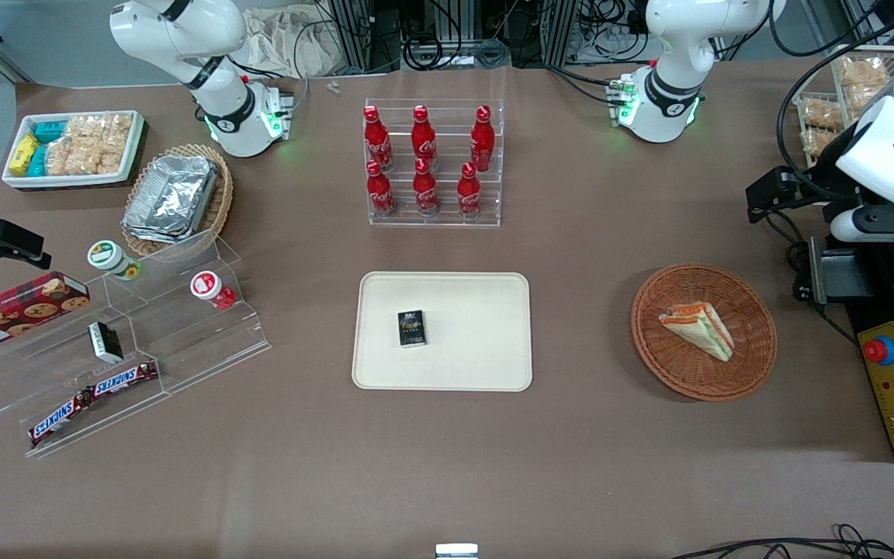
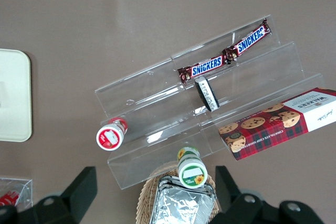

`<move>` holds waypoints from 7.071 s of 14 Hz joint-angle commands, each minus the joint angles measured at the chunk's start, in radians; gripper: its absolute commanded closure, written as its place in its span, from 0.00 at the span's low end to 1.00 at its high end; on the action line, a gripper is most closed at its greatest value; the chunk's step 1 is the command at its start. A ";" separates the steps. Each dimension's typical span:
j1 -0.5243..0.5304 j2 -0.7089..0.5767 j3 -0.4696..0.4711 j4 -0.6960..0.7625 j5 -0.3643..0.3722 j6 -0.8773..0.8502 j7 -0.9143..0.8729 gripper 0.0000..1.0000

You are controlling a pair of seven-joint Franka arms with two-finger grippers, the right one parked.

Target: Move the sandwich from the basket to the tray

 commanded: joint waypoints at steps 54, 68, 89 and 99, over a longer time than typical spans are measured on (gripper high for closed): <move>0.007 0.272 -0.170 -0.195 0.066 0.306 -0.415 1.00; -0.320 0.585 -0.174 -0.066 0.123 0.585 -0.414 1.00; -0.337 0.584 -0.121 -0.076 0.206 0.657 -0.464 0.00; -0.017 0.209 -0.125 -0.084 0.080 0.204 -0.162 0.00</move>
